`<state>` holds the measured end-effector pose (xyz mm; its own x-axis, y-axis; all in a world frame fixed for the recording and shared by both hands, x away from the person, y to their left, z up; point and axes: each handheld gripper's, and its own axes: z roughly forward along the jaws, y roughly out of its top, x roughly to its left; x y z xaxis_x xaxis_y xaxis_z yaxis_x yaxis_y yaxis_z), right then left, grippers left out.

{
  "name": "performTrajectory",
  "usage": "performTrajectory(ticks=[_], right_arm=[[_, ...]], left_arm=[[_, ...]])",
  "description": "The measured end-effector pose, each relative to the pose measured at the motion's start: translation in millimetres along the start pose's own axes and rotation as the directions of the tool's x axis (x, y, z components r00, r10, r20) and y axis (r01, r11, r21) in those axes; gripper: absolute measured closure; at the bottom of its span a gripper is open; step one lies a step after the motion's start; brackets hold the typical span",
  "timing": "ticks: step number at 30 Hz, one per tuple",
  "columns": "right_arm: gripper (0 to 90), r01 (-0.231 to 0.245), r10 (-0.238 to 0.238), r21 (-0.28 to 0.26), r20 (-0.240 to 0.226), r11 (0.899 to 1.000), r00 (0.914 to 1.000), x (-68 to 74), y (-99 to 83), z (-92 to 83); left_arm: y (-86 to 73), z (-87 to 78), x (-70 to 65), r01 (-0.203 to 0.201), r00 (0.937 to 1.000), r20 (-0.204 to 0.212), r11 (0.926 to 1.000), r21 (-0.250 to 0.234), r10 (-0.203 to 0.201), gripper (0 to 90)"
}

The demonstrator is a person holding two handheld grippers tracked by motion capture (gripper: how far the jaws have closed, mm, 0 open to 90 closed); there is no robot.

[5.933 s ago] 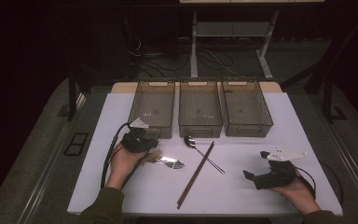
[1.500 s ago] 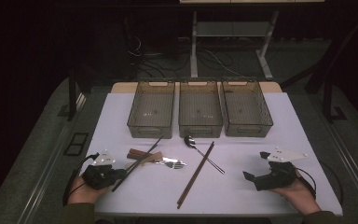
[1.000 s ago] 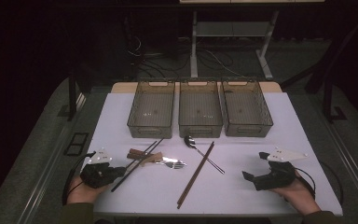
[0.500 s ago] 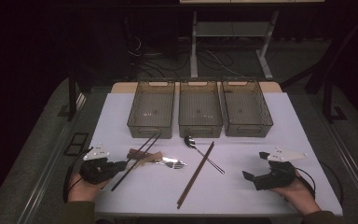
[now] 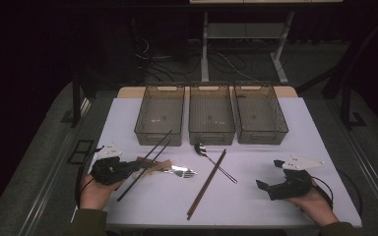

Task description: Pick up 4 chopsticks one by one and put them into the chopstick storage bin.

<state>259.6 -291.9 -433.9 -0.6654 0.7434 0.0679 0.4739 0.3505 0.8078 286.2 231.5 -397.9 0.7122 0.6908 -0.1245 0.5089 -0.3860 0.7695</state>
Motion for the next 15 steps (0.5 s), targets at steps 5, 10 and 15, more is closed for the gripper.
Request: performTrajectory(ticks=[5,10,15], right_arm=[[1.0,-0.001,0.001,-0.003,0.001,1.0,1.0,0.0,0.0,-0.5],[1.0,-0.001,0.001,-0.004,0.0,1.0,1.0,0.2,-0.2,-0.6],[0.9,-0.001,0.001,-0.003,0.003,1.0,1.0,-0.6,-0.3,-0.7]], left_arm=[[9.6,5.2,-1.5,0.003,1.0,0.008,0.9999,-0.011,-0.003,85.4],[19.0,10.6,-2.6,-0.01,0.9999,0.014,0.9997,-0.023,0.01,85.4],[27.1,15.3,-1.2,-0.016,0.9993,0.032,0.9992,-0.038,0.017,85.3]])
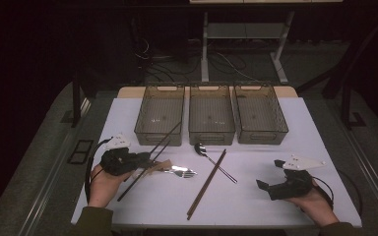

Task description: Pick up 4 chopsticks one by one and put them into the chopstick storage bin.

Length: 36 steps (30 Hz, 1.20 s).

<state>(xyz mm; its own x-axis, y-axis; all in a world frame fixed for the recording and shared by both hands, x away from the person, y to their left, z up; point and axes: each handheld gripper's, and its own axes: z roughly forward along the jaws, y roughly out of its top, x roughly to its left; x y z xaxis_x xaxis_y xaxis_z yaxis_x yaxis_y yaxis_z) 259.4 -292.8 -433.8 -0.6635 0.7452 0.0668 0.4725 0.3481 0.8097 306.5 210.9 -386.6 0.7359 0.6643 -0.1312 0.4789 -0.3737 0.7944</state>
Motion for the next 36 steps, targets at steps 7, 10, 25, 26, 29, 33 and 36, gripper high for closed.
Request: performTrajectory(ticks=[7,10,25,26,29,33,36], right_arm=[[0.9,-0.004,0.004,0.003,-0.003,1.0,1.0,-0.1,0.0,0.2],[0.9,-0.003,0.003,0.004,-0.004,1.0,1.0,0.0,-0.1,0.4],[1.0,-0.007,0.007,0.004,-0.005,1.0,1.0,0.0,-0.1,0.6],[1.0,-0.007,0.007,0.004,-0.005,1.0,1.0,-0.1,-0.1,0.4],[0.9,-0.011,0.011,0.003,-0.003,1.0,0.9999,-0.7,-0.2,0.3],[0.9,-0.01,0.01,0.003,-0.003,1.0,0.9999,-0.8,-0.4,0.1],[0.9,-0.009,0.009,0.002,-0.003,1.0,1.0,-0.7,-0.4,-0.2]], left_arm=[[10.3,6.0,1.7,-0.013,0.9999,-0.001,0.9999,-0.008,0.013,85.3],[15.8,7.5,4.1,-0.018,0.9998,-0.004,0.9998,-0.012,0.018,85.3],[38.5,23.3,17.8,-0.031,0.9989,-0.035,0.9993,-0.02,0.03,85.4],[39.7,24.2,19.1,-0.028,0.999,-0.037,0.9993,-0.023,0.027,85.4],[43.7,26.6,23.7,-0.029,0.9987,-0.044,0.9993,-0.022,0.028,85.3],[49.8,32.1,29.6,-0.025,0.9987,-0.044,0.9994,-0.023,0.024,85.3],[55.4,35.7,33.8,-0.022,0.999,-0.038,0.9995,-0.022,0.022,85.2]])
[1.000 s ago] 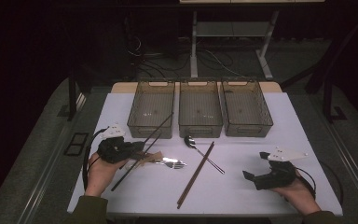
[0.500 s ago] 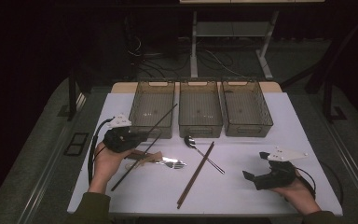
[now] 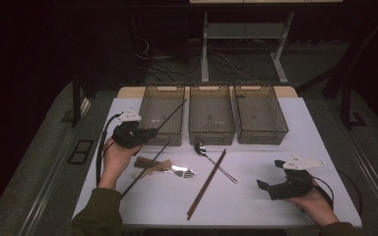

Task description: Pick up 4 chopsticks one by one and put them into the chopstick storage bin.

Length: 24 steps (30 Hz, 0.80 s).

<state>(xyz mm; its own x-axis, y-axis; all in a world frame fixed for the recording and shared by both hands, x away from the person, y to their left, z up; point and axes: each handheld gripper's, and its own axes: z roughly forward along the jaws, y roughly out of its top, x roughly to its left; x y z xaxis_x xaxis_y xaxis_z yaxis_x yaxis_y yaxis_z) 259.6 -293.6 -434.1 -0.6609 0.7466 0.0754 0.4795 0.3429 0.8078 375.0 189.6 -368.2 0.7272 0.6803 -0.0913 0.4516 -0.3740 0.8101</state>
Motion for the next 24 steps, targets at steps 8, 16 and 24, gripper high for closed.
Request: performTrajectory(ticks=[8,16,24], right_arm=[[0.9,0.0,0.0,0.001,0.001,1.0,1.0,-0.1,-0.1,0.1],[1.0,-0.003,0.003,-0.001,0.001,1.0,1.0,-0.3,0.0,0.1],[0.9,-0.003,0.003,-0.003,-0.002,1.0,1.0,-0.3,0.0,0.0]], left_arm=[[17.0,4.9,9.4,-0.009,0.9998,-0.018,1.0,-0.002,0.009,85.1],[32.5,10.8,22.1,-0.002,0.9996,-0.028,0.9999,-0.015,0.002,85.0],[44.9,25.6,33.1,-0.008,0.9983,-0.058,0.9999,-0.007,0.008,84.9]])
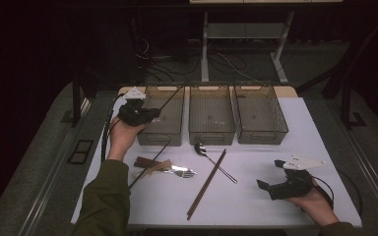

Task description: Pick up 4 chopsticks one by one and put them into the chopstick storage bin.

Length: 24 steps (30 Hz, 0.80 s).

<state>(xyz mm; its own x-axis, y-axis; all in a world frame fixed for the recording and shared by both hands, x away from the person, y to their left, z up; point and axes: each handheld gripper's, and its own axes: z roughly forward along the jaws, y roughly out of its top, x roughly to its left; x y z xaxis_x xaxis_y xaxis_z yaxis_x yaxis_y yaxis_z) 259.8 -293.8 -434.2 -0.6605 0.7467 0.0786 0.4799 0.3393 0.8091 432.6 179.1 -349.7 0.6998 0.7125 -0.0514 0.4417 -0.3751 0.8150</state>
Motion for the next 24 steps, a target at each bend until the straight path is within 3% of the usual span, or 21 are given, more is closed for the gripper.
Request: performTrajectory(ticks=[4,11,15,24], right_arm=[[1.0,0.001,-0.001,-0.001,0.0,1.0,1.0,0.1,0.0,-0.2],[1.0,-0.001,0.001,0.0,-0.002,1.0,1.0,-0.1,-0.1,-0.4],[0.9,0.001,-0.001,-0.001,-0.004,1.0,1.0,-0.1,-0.1,-0.4],[0.9,0.001,-0.001,-0.001,-0.005,1.0,1.0,0.3,-0.1,-0.6]], left_arm=[[4.3,8.2,5.7,-0.008,0.9996,-0.027,0.9997,0.025,0.008,84.9],[2.1,19.3,21.8,0.024,0.9976,-0.066,0.9993,0.03,-0.021,84.9],[-2.8,22.3,30.9,0.071,0.9937,-0.088,0.9971,0.026,-0.069,84.8],[-9.0,33.8,33.6,0.104,0.9898,-0.105,0.9923,0.068,-0.096,84.7]])
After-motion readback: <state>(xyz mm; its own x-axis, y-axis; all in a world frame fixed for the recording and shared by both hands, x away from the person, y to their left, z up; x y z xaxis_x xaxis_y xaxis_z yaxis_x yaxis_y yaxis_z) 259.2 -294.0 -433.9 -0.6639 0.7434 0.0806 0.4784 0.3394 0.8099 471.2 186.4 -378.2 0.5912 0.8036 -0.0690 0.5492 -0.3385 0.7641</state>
